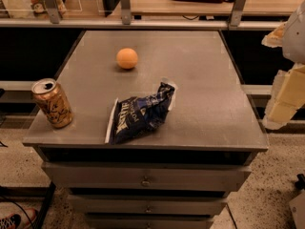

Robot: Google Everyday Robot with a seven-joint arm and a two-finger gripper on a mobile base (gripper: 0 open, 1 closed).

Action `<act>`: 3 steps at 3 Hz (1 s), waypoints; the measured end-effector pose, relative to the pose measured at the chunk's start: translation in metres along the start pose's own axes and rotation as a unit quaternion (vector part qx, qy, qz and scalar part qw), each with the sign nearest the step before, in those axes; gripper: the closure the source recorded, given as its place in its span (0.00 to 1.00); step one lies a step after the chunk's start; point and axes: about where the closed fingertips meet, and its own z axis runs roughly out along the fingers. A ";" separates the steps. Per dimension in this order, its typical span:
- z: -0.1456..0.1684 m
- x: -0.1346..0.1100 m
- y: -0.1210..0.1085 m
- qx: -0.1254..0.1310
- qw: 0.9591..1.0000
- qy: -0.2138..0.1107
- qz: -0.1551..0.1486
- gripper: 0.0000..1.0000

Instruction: Move orange near blue chip bag

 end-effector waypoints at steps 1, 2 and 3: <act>0.000 0.000 0.000 0.000 1.000 0.000 0.000 0.00; 0.005 -0.009 -0.030 0.006 1.000 -0.029 0.004 0.00; 0.018 -0.034 -0.084 0.008 0.997 -0.075 0.014 0.00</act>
Offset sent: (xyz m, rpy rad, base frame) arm 0.0955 0.0021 0.0144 0.1700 -0.0651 0.0116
